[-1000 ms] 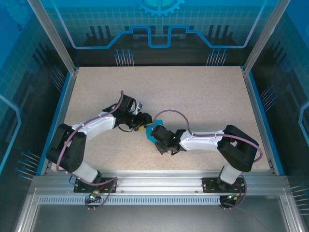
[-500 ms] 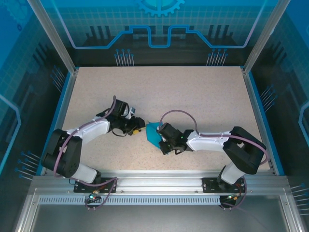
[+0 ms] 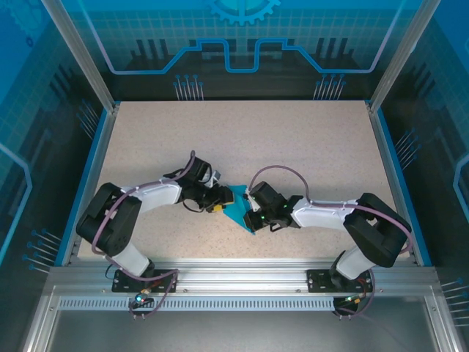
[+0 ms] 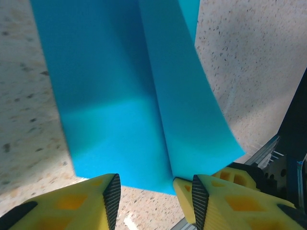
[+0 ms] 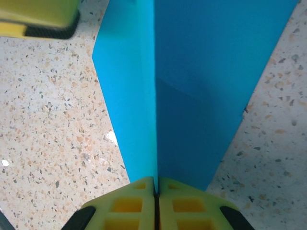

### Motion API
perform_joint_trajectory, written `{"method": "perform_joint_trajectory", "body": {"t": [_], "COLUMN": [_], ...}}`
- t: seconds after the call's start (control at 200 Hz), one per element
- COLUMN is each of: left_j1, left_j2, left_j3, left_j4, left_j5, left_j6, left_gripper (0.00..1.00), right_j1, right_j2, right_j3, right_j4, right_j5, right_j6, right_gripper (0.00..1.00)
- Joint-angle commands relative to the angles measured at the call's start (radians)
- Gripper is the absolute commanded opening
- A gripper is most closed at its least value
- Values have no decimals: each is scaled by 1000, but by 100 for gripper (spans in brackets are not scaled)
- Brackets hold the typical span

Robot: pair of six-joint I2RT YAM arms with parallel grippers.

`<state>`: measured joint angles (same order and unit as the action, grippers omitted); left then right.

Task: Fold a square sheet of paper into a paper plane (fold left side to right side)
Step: Fourth fold the wing at the center of the table.

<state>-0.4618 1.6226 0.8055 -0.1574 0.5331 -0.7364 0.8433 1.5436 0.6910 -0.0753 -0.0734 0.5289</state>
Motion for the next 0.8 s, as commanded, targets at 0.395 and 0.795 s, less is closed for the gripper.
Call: {"method": "perform_joint_trajectory", "body": {"t": [0.395, 0.795], "left_j1": [-46, -48], "left_j2": [122, 185], "left_j3": [99, 133], "left_j4": [14, -44], "left_j5": [2, -24], "left_j6": [-23, -21], "left_gripper": [51, 54], "right_j1": [-53, -72], "right_j2": [24, 73], "right_j3": [-24, -16], "right_j4": [71, 88], "right_j5": [-121, -167], "right_j6": [36, 50], "right_gripper": [8, 9]}}
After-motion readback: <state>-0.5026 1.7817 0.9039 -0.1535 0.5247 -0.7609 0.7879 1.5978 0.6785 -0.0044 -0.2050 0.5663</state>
